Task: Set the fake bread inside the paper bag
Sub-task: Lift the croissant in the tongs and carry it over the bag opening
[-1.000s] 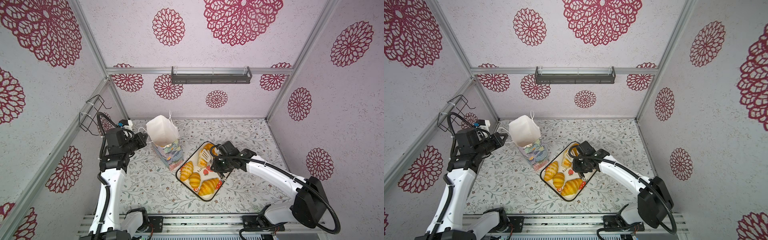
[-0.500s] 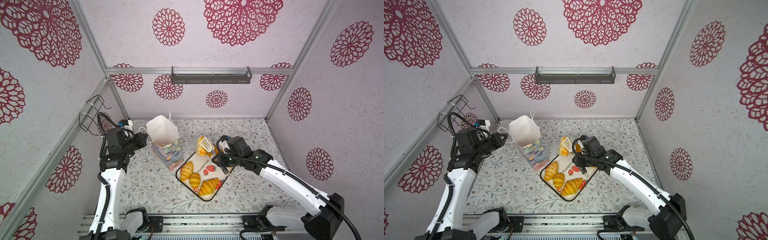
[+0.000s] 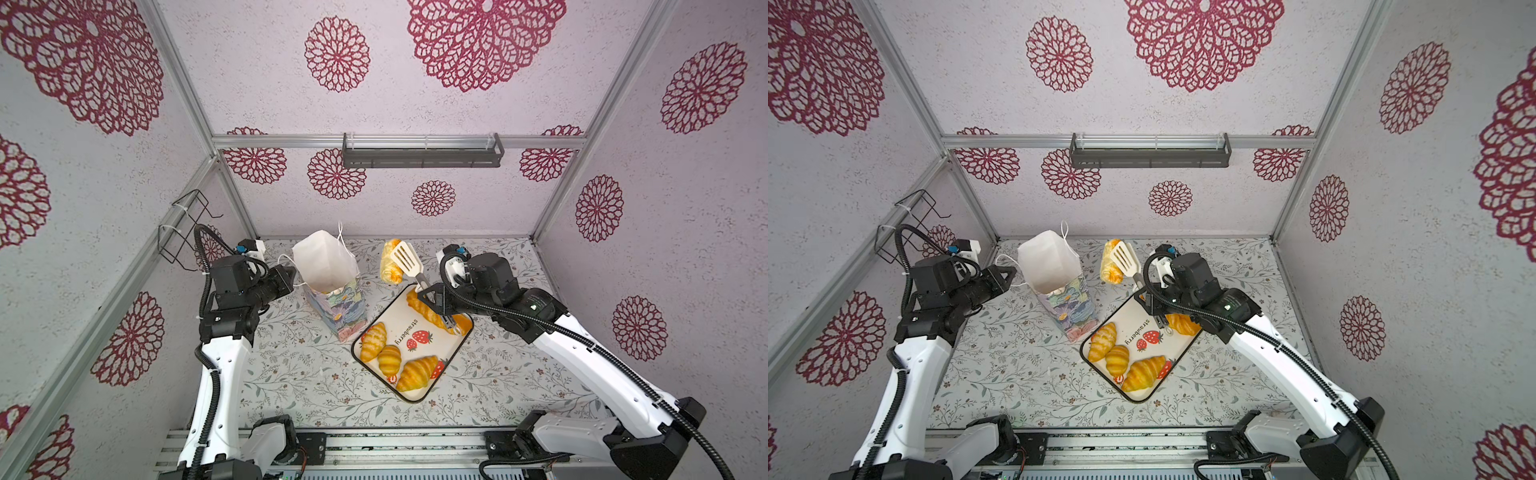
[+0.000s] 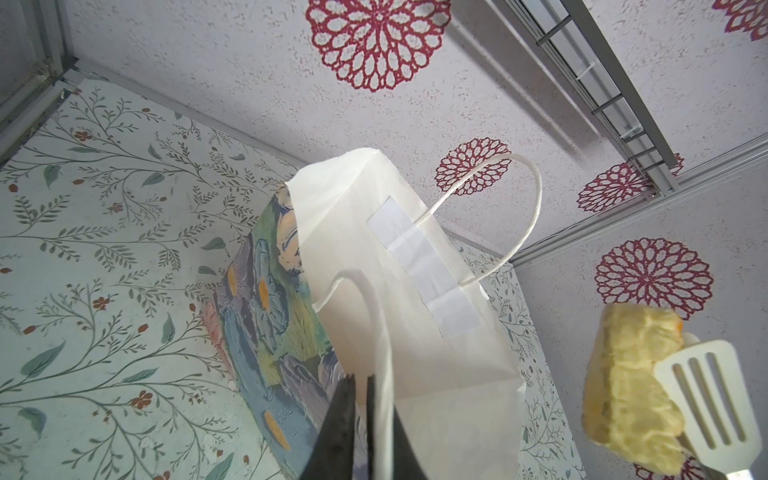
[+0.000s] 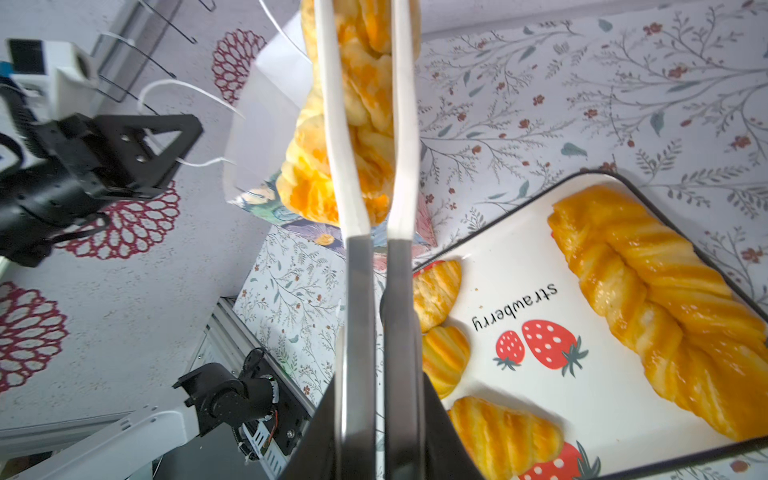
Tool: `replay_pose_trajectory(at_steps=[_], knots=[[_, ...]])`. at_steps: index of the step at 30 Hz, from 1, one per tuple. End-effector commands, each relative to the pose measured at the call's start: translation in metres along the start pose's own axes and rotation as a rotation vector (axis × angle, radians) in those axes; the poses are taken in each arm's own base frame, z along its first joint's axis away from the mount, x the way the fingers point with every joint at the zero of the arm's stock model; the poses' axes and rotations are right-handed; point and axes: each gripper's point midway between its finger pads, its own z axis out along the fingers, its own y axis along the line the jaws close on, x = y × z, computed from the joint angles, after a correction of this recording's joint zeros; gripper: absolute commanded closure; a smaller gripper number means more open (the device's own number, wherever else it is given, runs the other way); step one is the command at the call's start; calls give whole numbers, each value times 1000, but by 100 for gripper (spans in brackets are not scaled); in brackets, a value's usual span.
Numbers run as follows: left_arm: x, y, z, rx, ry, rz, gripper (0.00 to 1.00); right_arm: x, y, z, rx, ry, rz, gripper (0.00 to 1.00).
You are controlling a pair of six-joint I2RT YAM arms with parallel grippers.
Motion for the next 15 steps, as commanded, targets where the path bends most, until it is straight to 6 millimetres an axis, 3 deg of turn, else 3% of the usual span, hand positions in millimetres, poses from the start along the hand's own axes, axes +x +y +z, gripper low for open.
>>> replay_pose_trajectory(at_steps=[1,7,15], knots=[[-1,1,1,-11,-3,17,88,-38,35,-12,-113,-112,-80,75],[0,8,2,-52,3,15,88,-55,60,-9,-164,-136,-135,74],[-1,22,-1,-129,-7,20,88,-61,96,6,-213,-122,-222,74]])
